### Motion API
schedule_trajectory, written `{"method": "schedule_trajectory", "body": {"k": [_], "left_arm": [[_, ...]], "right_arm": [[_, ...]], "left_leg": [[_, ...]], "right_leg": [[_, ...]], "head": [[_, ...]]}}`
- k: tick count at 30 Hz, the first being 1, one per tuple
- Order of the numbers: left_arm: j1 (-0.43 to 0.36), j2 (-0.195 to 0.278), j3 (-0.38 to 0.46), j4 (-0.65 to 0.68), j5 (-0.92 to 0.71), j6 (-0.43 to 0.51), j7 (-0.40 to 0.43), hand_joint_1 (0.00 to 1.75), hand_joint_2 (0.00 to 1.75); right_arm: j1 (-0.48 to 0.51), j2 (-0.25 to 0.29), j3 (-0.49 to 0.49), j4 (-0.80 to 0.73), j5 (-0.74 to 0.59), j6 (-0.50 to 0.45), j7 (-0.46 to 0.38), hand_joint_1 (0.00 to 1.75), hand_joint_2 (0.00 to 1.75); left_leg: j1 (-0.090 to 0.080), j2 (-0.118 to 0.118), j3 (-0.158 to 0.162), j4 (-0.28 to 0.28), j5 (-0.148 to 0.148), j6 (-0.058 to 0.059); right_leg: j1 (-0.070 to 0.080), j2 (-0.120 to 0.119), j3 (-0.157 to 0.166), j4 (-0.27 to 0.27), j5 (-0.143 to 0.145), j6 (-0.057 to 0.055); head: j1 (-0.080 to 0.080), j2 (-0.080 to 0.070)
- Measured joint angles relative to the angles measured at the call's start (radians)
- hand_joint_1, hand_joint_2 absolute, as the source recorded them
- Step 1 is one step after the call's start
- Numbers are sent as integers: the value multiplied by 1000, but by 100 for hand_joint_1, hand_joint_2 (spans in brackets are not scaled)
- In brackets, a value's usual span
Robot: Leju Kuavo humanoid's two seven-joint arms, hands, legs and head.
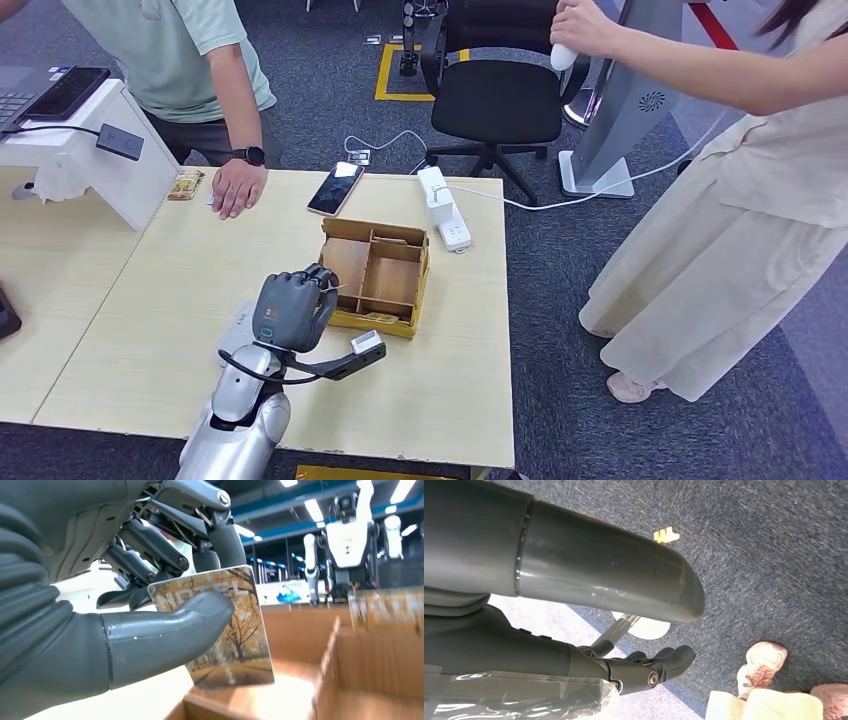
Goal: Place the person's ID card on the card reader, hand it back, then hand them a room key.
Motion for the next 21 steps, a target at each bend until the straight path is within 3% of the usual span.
{"method": "schedule_trajectory", "body": {"k": [21], "left_arm": [[-58,11,23,-67,13,-17,-1,175,175]], "right_arm": [[4,-1,16,-5,0,2,8,0,0]], "left_leg": [[0,0,0,0,0,0]], "right_leg": [[0,0,0,0,0,0]], "head": [[0,0]]}}
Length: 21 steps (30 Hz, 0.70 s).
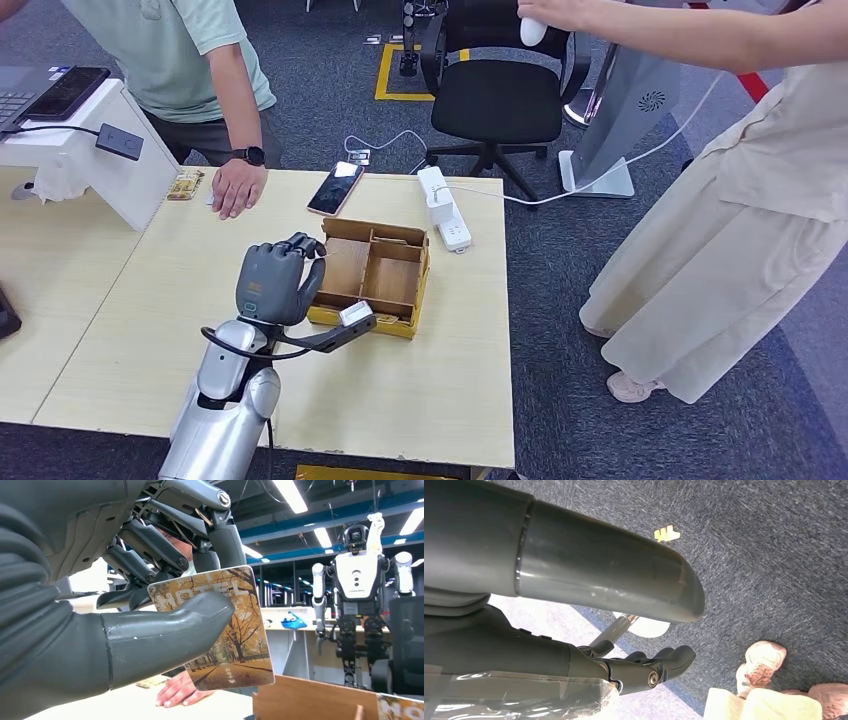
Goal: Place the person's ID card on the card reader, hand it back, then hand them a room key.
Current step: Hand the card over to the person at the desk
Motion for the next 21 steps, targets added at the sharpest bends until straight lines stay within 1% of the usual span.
{"method": "schedule_trajectory", "body": {"k": [6,12,21], "left_arm": [[-42,1,45,0,-35,16,42,175,175],[-93,1,110,0,-37,32,60,175,175],[-112,2,253,-36,-13,50,82,175,175]], "right_arm": [[-2,-1,2,1,0,10,3,0,0],[-9,-2,-4,3,0,15,-13,0,0],[-9,-2,-44,4,0,5,-44,0,0]], "left_leg": [[0,0,0,0,0,0],[0,0,0,0,0,0],[0,0,0,0,0,0]], "right_leg": [[0,0,0,0,0,0],[0,0,0,0,0,0],[0,0,0,0,0,0]], "head": [[0,0],[0,0],[0,0]]}}
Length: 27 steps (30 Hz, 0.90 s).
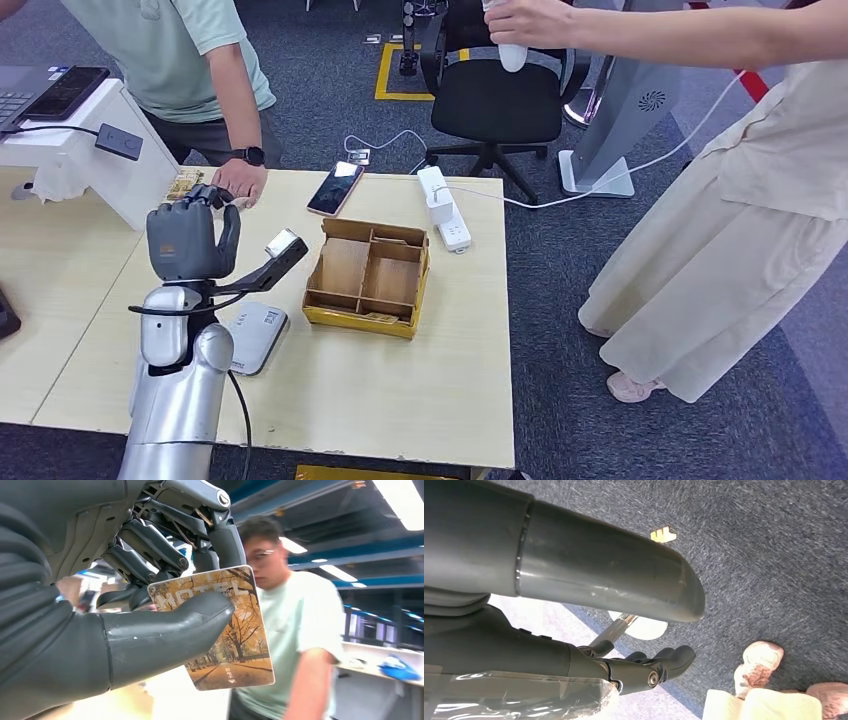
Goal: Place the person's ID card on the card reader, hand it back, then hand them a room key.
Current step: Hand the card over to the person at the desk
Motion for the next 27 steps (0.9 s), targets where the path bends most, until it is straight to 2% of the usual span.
{"method": "schedule_trajectory", "body": {"k": [7,15,27], "left_arm": [[-3,-9,142,-70,29,24,30,175,175],[-4,-32,228,-112,50,27,16,175,175],[-16,-65,263,-123,40,2,-39,175,175]], "right_arm": [[5,0,-9,3,0,0,14,0,0],[10,0,-9,7,0,0,40,0,0],[11,-3,-9,17,0,-5,50,0,0]], "left_leg": [[0,0,0,0,0,0],[0,0,0,0,0,0],[0,0,0,0,0,0]], "right_leg": [[0,0,0,0,0,0],[0,0,0,0,0,0],[0,0,0,0,0,0]], "head": [[0,0],[0,0],[0,0]]}}
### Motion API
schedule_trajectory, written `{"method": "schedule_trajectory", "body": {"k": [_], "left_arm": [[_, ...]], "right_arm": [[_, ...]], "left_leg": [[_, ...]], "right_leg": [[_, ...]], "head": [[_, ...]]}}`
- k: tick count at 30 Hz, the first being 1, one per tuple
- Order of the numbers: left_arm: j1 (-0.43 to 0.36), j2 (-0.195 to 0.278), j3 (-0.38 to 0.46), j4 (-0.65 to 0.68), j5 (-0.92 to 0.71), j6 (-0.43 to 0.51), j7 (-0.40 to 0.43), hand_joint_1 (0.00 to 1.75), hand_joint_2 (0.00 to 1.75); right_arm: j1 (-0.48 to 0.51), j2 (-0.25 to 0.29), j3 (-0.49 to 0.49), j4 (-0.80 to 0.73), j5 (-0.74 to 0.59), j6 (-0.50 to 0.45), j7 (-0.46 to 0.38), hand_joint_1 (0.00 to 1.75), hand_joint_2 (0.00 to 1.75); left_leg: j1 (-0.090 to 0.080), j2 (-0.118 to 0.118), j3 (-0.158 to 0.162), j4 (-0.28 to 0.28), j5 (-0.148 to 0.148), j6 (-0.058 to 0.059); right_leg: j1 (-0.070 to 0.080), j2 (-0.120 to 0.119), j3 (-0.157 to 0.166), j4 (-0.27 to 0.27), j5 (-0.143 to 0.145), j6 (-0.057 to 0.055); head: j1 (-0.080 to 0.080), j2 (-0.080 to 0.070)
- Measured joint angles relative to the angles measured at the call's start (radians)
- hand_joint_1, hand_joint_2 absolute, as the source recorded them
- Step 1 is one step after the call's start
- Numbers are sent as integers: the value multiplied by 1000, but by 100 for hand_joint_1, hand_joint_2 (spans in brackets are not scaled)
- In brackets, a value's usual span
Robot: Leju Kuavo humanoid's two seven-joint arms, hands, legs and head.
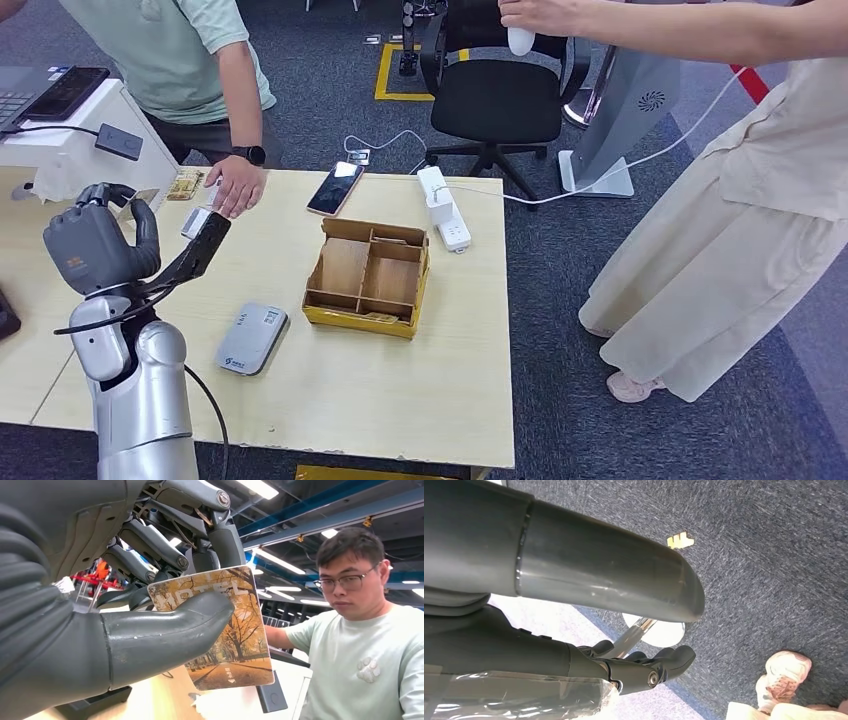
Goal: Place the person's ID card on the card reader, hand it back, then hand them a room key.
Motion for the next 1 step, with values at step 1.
{"method": "schedule_trajectory", "body": {"k": [1], "left_arm": [[0,-1,0,0,0,0,0,175,175]], "right_arm": [[0,0,0,0,0,0,0,0,0]], "left_leg": [[0,0,0,0,0,0]], "right_leg": [[0,0,0,0,0,0]], "head": [[0,0]]}}
